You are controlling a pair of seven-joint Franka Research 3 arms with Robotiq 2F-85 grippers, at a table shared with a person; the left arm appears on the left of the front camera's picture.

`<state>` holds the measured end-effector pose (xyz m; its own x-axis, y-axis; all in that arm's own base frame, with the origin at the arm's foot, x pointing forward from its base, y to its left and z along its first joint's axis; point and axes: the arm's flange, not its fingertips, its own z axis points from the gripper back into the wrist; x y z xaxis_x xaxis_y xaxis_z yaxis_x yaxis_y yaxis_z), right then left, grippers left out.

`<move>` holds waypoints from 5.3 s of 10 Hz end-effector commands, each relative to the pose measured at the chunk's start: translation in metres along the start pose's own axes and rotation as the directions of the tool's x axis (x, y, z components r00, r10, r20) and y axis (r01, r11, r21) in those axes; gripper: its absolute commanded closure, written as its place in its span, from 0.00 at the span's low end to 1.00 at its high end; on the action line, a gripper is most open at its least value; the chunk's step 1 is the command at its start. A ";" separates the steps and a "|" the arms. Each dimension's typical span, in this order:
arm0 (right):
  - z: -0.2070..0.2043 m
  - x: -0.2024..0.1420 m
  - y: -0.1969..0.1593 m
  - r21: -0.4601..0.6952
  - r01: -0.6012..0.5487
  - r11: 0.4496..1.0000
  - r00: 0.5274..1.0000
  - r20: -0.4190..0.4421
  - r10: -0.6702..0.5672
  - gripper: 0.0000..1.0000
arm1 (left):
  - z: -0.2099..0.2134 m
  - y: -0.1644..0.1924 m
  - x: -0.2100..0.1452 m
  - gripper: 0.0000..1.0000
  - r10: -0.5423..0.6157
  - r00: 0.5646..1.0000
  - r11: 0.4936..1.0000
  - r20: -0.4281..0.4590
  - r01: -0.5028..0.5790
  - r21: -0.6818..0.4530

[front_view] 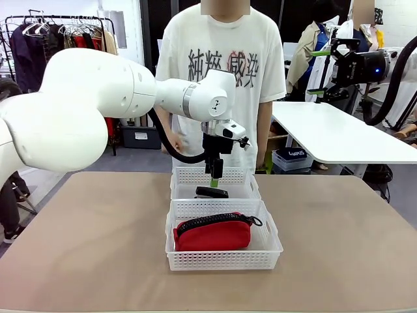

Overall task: Distribute items into two baskets.
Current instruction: Place the picked Stapler into the Organizing basket as instructed by the person.

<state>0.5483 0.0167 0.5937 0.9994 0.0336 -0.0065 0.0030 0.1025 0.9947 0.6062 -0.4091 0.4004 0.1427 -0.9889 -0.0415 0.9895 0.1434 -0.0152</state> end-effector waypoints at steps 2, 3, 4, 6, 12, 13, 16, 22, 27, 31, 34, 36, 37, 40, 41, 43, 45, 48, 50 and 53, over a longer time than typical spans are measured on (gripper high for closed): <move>0.000 0.000 0.003 -0.002 -0.004 1.000 1.000 0.007 0.004 0.00 | 0.043 -0.014 -0.017 0.00 0.208 0.971 0.975 0.121 -0.196 -0.105; 0.000 0.000 0.003 -0.002 -0.004 1.000 1.000 0.007 0.004 0.00 | 0.056 -0.022 -0.022 0.00 0.288 0.944 0.954 0.159 -0.268 -0.135; 0.000 0.000 0.003 -0.002 -0.004 1.000 1.000 0.007 0.004 0.00 | 0.078 -0.028 -0.041 0.00 0.380 0.907 0.911 0.181 -0.334 -0.240; 0.000 0.000 0.003 -0.002 -0.004 1.000 1.000 0.007 0.004 0.00 | 0.109 -0.051 -0.062 0.00 0.495 0.842 0.836 0.215 -0.394 -0.381; 0.000 0.000 0.003 -0.002 -0.004 1.000 1.000 0.007 0.004 0.00 | 0.186 -0.075 -0.176 0.00 0.708 0.522 0.695 0.476 -0.394 -0.601; 0.000 0.000 0.003 -0.002 -0.004 1.000 1.000 0.007 0.004 0.00 | 0.194 -0.074 -0.198 0.00 0.736 0.462 0.672 0.495 -0.409 -0.617; 0.000 0.000 0.003 -0.002 -0.004 1.000 1.000 0.007 0.004 0.00 | 0.200 -0.082 -0.234 0.00 0.690 0.429 0.723 0.583 -0.424 -0.545; 0.000 0.000 0.003 -0.002 -0.004 1.000 1.000 0.007 0.004 0.00 | 0.209 -0.062 -0.222 0.00 0.764 0.399 0.645 0.507 -0.446 -0.621; 0.000 0.000 0.003 -0.002 -0.004 1.000 1.000 0.007 0.004 0.00 | 0.236 -0.038 -0.320 0.00 0.993 0.005 0.113 0.114 -0.168 -0.979; 0.000 0.000 0.003 -0.002 -0.004 1.000 1.000 0.007 0.004 0.00 | 0.232 -0.041 -0.379 0.00 0.997 0.015 0.081 0.080 -0.091 -0.993; 0.000 0.000 0.003 -0.002 -0.004 1.000 1.000 0.007 0.004 0.00 | 0.209 -0.040 -0.396 0.00 0.994 0.051 0.097 0.094 -0.055 -0.994; 0.000 0.000 0.003 -0.002 -0.004 1.000 1.000 0.007 0.004 0.00 | 0.205 -0.036 -0.396 0.00 0.993 0.052 0.110 0.108 -0.042 -0.993; 0.000 0.000 0.003 -0.002 -0.004 1.000 1.000 0.007 0.004 0.00 | 0.208 -0.036 -0.394 0.00 0.991 0.058 0.128 0.125 -0.062 -0.990; 0.000 0.000 0.003 -0.002 -0.004 1.000 1.000 0.007 0.004 0.00 | 0.205 -0.034 -0.395 0.00 0.994 0.053 0.101 0.097 -0.084 -0.991; 0.000 0.000 0.003 -0.002 -0.004 1.000 1.000 0.007 0.004 0.00 | 0.205 -0.034 -0.395 0.00 0.994 0.053 0.101 0.097 -0.084 -0.991; 0.000 0.000 0.003 -0.002 -0.004 1.000 1.000 0.007 0.004 0.00 | 0.205 -0.034 -0.395 0.00 0.994 0.053 0.101 0.097 -0.084 -0.991; 0.000 0.000 0.003 -0.002 -0.004 1.000 1.000 0.007 0.004 0.00 | 0.205 -0.034 -0.395 0.00 0.994 0.053 0.101 0.097 -0.084 -0.991; 0.000 0.000 0.003 -0.002 -0.004 1.000 1.000 0.007 0.004 0.00 | 0.205 -0.034 -0.395 0.00 0.994 0.053 0.101 0.097 -0.084 -0.991; 0.000 0.000 0.003 -0.002 -0.004 1.000 1.000 0.007 0.004 0.00 | 0.205 -0.034 -0.395 0.00 0.994 0.053 0.101 0.097 -0.084 -0.991; 0.000 0.000 0.003 -0.002 -0.004 1.000 1.000 0.007 0.004 0.00 | 0.205 -0.034 -0.395 0.00 0.994 0.053 0.101 0.097 -0.084 -0.991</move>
<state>0.5484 0.0164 0.5936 0.9994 0.0330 -0.0067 0.0032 0.1026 0.9947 0.5224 -0.0330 0.6204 0.9929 0.0847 0.0840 0.0715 0.1414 -0.9874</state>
